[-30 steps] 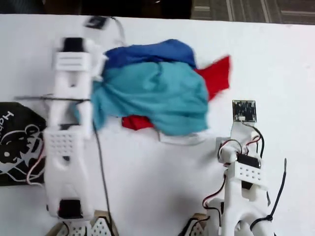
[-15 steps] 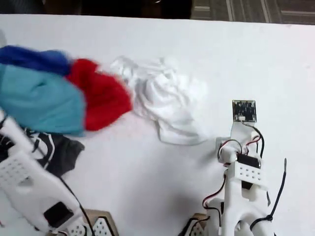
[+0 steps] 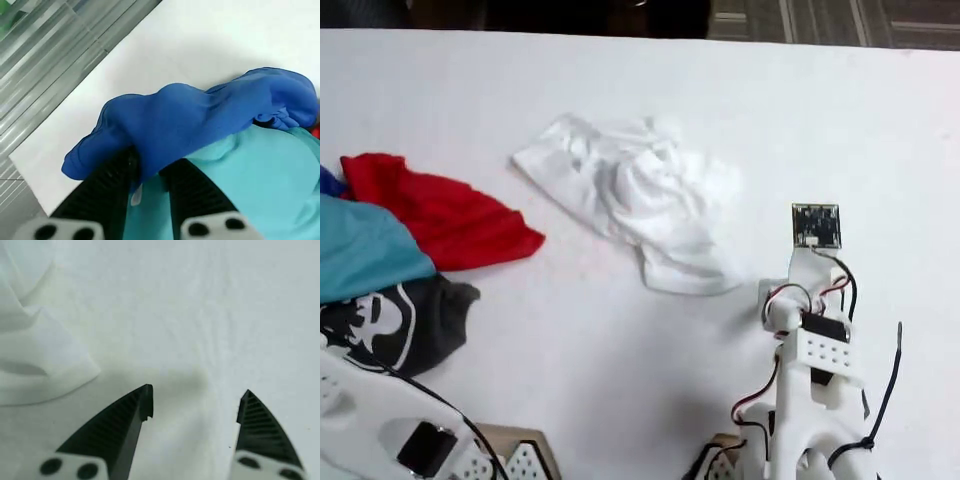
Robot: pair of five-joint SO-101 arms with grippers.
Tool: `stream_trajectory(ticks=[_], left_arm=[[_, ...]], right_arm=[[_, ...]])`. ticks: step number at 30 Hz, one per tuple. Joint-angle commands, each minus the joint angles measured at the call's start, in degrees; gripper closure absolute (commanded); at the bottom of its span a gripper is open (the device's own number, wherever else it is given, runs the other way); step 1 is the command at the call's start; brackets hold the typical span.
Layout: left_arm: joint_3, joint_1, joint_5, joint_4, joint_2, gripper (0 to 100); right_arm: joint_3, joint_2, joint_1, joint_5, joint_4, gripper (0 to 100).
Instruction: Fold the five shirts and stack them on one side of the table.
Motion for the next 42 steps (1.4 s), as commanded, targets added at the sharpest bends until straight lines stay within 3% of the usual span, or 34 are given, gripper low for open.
stream_trajectory(ticks=[1,5,12,17,22,27,34,42], left_arm=[[3.0,0.3,-0.4,0.9,-3.3,89],[8.7,2.0,-0.1,0.8,-2.9,77],[3.0,10.1,6.8,0.8,-5.6,79],[4.8,25.5,8.0,0.8,-9.0,79],[18.7,43.7,9.0,-0.2,-8.7,79],[31.6,55.7,21.4,-9.5,-3.3,73],[32.7,64.3,30.0,-20.0,7.9,72],[32.7,67.3,31.2,-30.0,14.7,72]], right_arm=[[-0.2,0.3,-0.3,-0.3,-1.1,72.3],[-0.2,0.3,-0.3,-0.3,-1.1,72.3],[-0.2,0.3,-0.3,-0.3,-1.1,72.3],[-0.2,0.3,-0.3,-0.3,-1.1,72.3],[-0.2,0.3,-0.3,-0.3,-1.1,72.3],[-0.2,0.3,-0.4,-0.3,-1.1,72.3],[-0.2,0.3,-0.4,-0.3,-1.1,72.3],[-0.2,0.3,-0.4,-0.3,-1.1,72.3]])
